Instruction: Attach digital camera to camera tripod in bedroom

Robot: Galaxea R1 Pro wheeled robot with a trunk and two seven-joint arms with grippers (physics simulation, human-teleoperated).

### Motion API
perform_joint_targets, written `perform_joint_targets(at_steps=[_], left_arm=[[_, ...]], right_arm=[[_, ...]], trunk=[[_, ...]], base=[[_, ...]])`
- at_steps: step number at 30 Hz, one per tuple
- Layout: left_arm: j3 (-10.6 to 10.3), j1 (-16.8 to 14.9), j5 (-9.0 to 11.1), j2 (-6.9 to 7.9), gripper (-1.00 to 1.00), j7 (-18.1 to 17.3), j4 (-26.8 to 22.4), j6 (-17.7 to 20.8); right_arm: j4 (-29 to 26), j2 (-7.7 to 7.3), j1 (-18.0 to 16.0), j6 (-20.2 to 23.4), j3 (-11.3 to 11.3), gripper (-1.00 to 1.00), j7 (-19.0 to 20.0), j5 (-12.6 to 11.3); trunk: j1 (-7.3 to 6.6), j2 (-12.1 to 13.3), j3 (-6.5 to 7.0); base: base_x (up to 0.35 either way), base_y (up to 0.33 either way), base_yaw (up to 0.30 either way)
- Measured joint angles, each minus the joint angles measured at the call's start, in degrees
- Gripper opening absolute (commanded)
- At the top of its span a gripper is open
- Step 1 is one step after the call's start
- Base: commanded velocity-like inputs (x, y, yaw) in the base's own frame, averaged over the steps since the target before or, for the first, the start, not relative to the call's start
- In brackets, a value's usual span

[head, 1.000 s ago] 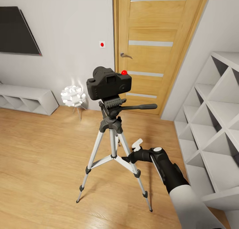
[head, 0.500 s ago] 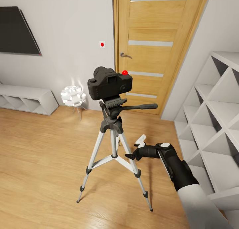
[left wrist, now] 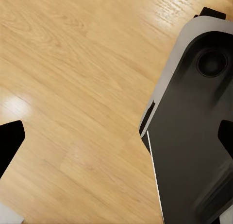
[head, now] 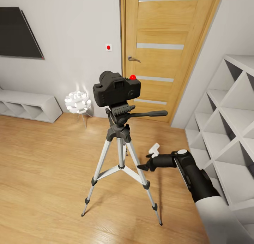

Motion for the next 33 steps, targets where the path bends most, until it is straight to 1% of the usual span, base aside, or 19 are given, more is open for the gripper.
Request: perform_joint_targets(at_steps=[4, 9, 19, 22, 29, 33], left_arm=[[0.0, 0.0, 0.0, 0.00, 1.00, 0.0, 0.0, 0.0], [0.0, 0.0, 0.0, 0.00, 1.00, 0.0, 0.0, 0.0], [0.0, 0.0, 0.0, 0.00, 1.00, 0.0, 0.1, 0.0], [0.0, 0.0, 0.0, 0.00, 1.00, 0.0, 0.1, 0.0], [0.0, 0.0, 0.0, 0.00, 1.00, 0.0, 0.0, 0.0], [0.0, 0.1, 0.0, -0.05, 1.00, -0.1, 0.0, 0.1]], right_arm=[[-0.1, -0.42, 0.0, 0.1, 0.0, 1.00, 2.1, 0.1], [-0.2, -0.61, 0.0, 0.2, 0.0, 1.00, 3.2, 0.1], [-0.2, -0.75, 0.0, 0.2, -0.1, 1.00, 3.5, 0.2], [-0.2, -1.31, 0.0, 0.2, -0.1, 1.00, 3.7, 0.2], [0.9, -6.22, 0.3, 0.3, -0.1, 1.00, 5.1, 0.0], [3.9, -9.38, 2.1, 0.2, -0.1, 1.00, 5.2, 0.0]], trunk=[[0.00, 0.0, 0.00], [0.00, 0.0, 0.00], [0.00, 0.0, 0.00], [0.00, 0.0, 0.00], [0.00, 0.0, 0.00], [0.00, 0.0, 0.00]], base=[[0.000, 0.000, 0.000], [0.000, 0.000, 0.000], [0.000, 0.000, 0.000], [0.000, 0.000, 0.000], [0.000, 0.000, 0.000], [0.000, 0.000, 0.000]])
